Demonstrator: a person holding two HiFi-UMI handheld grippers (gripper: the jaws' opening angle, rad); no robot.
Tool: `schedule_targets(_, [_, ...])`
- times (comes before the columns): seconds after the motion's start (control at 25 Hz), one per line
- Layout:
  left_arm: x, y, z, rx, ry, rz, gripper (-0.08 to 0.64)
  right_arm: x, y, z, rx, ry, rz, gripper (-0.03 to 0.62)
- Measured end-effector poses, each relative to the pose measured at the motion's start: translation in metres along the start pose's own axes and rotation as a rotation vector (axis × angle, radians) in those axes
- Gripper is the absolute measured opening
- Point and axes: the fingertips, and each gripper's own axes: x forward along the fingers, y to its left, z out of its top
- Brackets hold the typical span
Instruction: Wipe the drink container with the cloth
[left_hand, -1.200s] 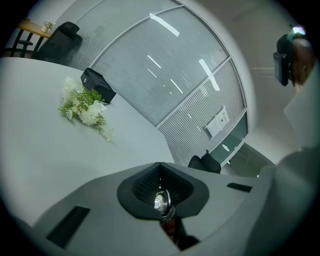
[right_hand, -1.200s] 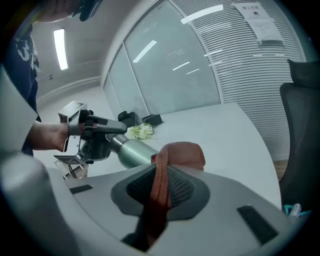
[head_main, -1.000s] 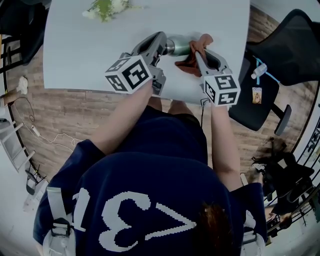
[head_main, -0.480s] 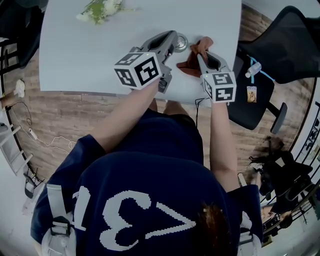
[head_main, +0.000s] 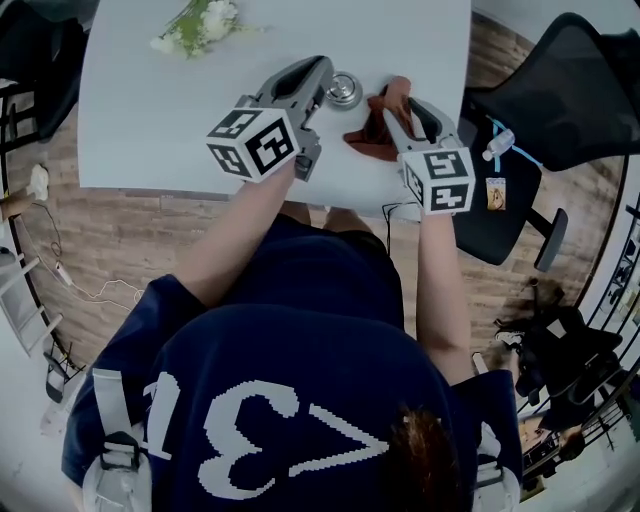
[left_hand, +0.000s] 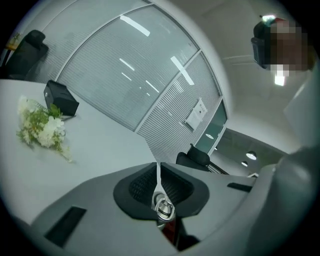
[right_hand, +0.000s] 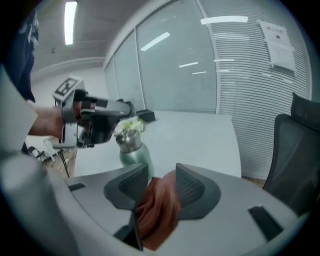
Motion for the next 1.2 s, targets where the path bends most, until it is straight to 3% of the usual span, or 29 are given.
schedule_targets(0.08, [-0.006, -0.002, 0.017, 0.079, -0.029, 0.011, 0.017, -0.02, -0.008, 0.036, 0.042, -0.13, -0.018, 0.164])
schedule_targets(0.16, [-0.013, -0.006, 0.036, 0.179, -0.067, 0.014, 0.017, -0.045, -0.015, 0.076, 0.082, -0.287, -0.047, 0.046])
schedule_targets(0.28, [-0.025, -0.017, 0.065, 0.338, -0.126, 0.013, 0.015, -0.08, -0.021, 0.127, 0.113, -0.468, -0.089, 0.025])
schedule_targets(0.44, [-0.039, -0.034, 0.095, 0.488, -0.199, 0.022, 0.015, -0.121, -0.028, 0.169, 0.139, -0.609, -0.136, 0.023])
schedule_targets(0.76, [-0.054, -0.044, 0.121, 0.538, -0.247, 0.049, 0.017, -0.16, -0.026, 0.209, 0.111, -0.726, -0.186, 0.023])
schedule_targets(1.2, [-0.068, -0.061, 0.134, 0.615, -0.274, 0.04, 0.017, -0.167, -0.006, 0.227, 0.061, -0.756, -0.193, 0.023])
